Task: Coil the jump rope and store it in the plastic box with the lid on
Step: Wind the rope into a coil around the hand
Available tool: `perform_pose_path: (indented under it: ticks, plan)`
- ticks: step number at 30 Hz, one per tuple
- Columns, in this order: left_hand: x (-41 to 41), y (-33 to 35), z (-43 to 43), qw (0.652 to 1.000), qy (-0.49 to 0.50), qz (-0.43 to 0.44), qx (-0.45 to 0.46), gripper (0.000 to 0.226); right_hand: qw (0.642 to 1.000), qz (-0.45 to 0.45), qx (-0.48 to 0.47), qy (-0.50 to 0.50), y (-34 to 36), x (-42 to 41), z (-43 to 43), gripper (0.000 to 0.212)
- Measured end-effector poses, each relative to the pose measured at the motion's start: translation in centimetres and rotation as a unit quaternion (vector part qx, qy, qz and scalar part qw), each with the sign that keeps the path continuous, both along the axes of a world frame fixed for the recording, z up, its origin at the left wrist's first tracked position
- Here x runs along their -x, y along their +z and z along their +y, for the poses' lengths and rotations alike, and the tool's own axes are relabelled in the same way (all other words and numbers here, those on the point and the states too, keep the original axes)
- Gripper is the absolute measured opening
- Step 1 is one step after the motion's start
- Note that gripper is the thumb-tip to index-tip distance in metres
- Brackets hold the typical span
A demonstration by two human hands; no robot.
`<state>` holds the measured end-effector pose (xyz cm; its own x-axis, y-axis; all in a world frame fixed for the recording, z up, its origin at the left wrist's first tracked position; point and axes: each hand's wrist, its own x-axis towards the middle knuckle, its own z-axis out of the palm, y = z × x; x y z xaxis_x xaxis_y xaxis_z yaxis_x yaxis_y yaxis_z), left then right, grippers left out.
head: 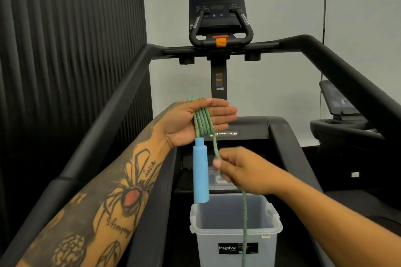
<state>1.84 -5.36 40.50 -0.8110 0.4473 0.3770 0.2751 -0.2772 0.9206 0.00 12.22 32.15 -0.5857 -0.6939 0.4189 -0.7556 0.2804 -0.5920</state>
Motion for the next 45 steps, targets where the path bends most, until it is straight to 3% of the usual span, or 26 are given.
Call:
perform_pose_path:
  ticks: [6, 8, 11, 16, 22, 31, 36, 42, 45]
  plan:
    - [0.1, -0.6, -1.1, 0.998, 0.010, -0.039, 0.042, 0.039, 0.992, 0.116, -0.056, 0.009, 3.1, -4.6, 1.7, 0.028]
    - [0.0, -0.8, -1.1, 0.997, 0.000, -0.046, 0.055, 0.041, 0.989, 0.142, -0.039, 0.012, 5.5, -5.3, 1.9, 0.020]
    - [-0.4, -0.9, -0.7, 0.996, -0.026, -0.056, 0.065, 0.048, 0.983, 0.184, 0.006, -0.029, 8.7, -4.1, 1.7, 0.025]
    - [-1.5, -0.3, 0.1, 0.995, -0.055, -0.032, 0.082, 0.059, 0.972, 0.218, 0.052, -0.065, 11.5, -0.8, 0.8, 0.017]
    - [-1.4, -0.6, 1.2, 0.998, 0.031, 0.005, 0.062, 0.023, 0.978, 0.168, 0.119, -0.035, 10.8, 0.9, 0.4, 0.025]
    - [-1.6, -0.8, 1.0, 0.998, 0.013, -0.022, 0.061, 0.032, 0.987, 0.094, 0.130, 0.017, 9.8, 2.1, 0.6, 0.020]
    - [-1.5, -1.2, 0.9, 0.999, -0.001, -0.014, 0.052, 0.023, 0.986, 0.060, 0.148, 0.036, 9.5, 2.7, 0.8, 0.012]
    - [-1.4, -1.3, 1.5, 0.999, 0.001, -0.016, 0.039, 0.031, 0.985, 0.045, 0.161, 0.045, 9.5, 3.5, 0.7, 0.013]
    - [-1.6, -1.1, 1.8, 1.000, 0.003, -0.010, 0.020, 0.032, 0.982, -0.004, 0.179, 0.065, 8.9, 4.0, 0.9, 0.022]
